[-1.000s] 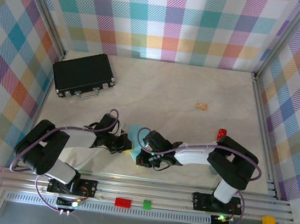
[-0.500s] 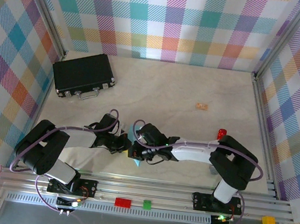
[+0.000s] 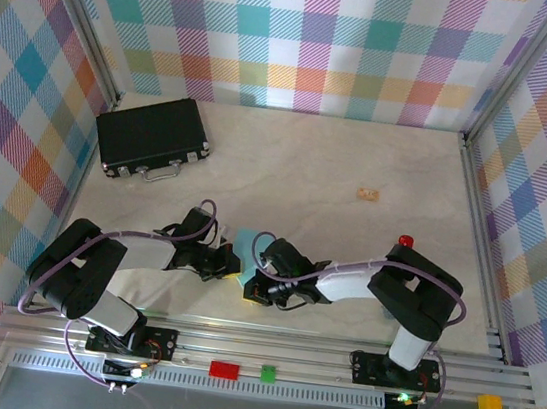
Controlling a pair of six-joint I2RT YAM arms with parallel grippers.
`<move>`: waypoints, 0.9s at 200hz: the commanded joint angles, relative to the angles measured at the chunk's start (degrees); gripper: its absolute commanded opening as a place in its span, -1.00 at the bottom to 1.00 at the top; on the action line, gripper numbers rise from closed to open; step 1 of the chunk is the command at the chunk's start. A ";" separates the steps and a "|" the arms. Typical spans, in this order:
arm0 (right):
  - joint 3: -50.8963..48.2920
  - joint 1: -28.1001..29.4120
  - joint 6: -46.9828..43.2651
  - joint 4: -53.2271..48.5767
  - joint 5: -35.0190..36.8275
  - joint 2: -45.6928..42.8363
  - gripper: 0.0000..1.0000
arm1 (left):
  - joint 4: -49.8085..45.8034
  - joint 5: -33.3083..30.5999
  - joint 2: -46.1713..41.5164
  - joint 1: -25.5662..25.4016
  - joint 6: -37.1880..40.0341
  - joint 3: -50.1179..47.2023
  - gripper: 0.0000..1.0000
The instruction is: Fold a paper plane with a square sheet of paper (pick it up from the middle)
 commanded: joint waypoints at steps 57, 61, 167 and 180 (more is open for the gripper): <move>-1.92 0.73 -0.15 -5.15 -2.54 -7.83 -0.87 | -1.65 -5.16 0.89 -0.33 -1.15 -2.69 -1.00; -1.26 0.74 -0.46 -5.44 -2.33 -8.31 -0.88 | -1.63 -5.12 0.73 -0.33 -1.25 -2.71 -1.00; 5.24 -2.61 0.22 -7.19 -0.40 1.99 -0.98 | 0.72 -5.82 -1.61 -0.33 -3.93 -3.96 -1.00; 2.54 -2.61 1.60 -7.49 0.63 1.68 -0.99 | 0.70 -5.49 -1.74 -0.33 -3.97 -3.86 -1.00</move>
